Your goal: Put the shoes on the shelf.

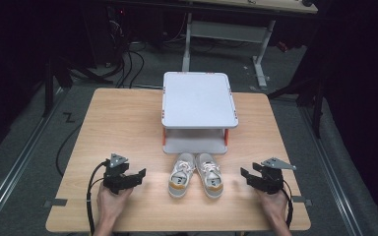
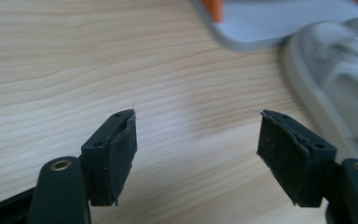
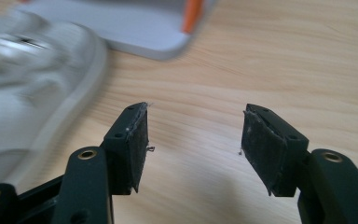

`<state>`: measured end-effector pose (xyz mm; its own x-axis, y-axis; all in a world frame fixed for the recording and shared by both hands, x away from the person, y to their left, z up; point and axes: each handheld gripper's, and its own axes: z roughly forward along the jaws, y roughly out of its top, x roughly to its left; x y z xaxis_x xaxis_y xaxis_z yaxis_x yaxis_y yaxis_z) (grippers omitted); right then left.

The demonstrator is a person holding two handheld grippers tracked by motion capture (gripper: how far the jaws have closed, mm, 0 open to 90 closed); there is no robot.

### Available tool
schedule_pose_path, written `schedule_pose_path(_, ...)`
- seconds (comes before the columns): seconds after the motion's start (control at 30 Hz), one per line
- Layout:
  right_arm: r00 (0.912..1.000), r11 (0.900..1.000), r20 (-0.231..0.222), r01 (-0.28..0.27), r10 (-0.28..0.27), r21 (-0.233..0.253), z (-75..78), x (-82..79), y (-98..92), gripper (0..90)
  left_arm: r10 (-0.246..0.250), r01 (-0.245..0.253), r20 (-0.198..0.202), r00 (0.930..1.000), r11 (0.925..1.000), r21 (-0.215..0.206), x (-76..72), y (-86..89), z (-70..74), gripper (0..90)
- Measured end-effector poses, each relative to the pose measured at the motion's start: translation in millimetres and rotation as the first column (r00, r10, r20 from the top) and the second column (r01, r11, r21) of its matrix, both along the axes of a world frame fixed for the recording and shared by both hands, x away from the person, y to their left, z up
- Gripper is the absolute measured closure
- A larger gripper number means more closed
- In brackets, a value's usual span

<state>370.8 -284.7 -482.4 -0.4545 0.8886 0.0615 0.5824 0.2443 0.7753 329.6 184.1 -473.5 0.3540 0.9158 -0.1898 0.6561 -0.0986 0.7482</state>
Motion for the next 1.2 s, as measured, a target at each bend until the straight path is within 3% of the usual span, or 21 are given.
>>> schedule_pose_path(0.23, 0.9976, 0.995, -0.026, 0.061, -0.064, -0.077, -15.2, 14.2, -6.4, 40.7, -0.107, 0.107, 0.020, 0.9941, 0.9943, 0.006, -15.9, -38.3, 25.4, 28.4)
schedule_pose_path(0.4, 0.9970, 0.993, -0.021, 0.072, -0.075, -0.096, -18.5, 15.1, -5.5, 41.9, -0.209, 0.209, 0.024, 0.9776, 0.9778, -0.003, -28.1, -67.8, 40.6, 28.7)
schedule_pose_path(0.57, 0.9965, 0.992, -0.021, 0.078, -0.081, -0.099, -18.5, 15.2, -4.5, 41.9, -0.286, 0.286, 0.023, 0.9579, 0.9582, 0.012, -35.3, -95.1, 49.3, 30.6)
schedule_pose_path(0.63, 0.9962, 0.991, -0.019, 0.082, -0.085, -0.101, -18.6, 15.1, -4.2, 41.9, -0.303, 0.302, 0.023, 0.9528, 0.9526, 0.040, -33.0, -102.1, 48.9, 32.1)
schedule_pose_path(0.73, 0.9959, 0.991, -0.015, 0.087, -0.090, -0.106, -18.6, 15.1, -4.4, 41.7, -0.305, 0.305, 0.002, 0.9522, 0.9521, 0.016, -27.8, -108.2, 46.3, 33.2)
schedule_pose_path(0.8, 0.9957, 0.990, -0.013, 0.090, -0.092, -0.109, -18.6, 14.9, -4.2, 41.6, -0.294, 0.294, -0.003, 0.9559, 0.9557, 0.020, -26.6, -112.8, 44.6, 35.2)
schedule_pose_path(1.03, 0.9956, 0.989, -0.006, 0.093, -0.094, -0.117, -18.6, 14.6, -3.7, 41.5, -0.286, 0.288, -0.050, 0.9570, 0.9570, 0.039, -19.2, -127.8, 33.3, 39.4)
schedule_pose_path(1.2, 0.9918, 0.984, 0.017, 0.128, -0.127, -0.126, -18.2, 13.0, -4.8, 41.5, -0.271, 0.272, -0.080, 0.9594, 0.9621, 0.011, -10.7, -131.2, 30.0, 43.5)
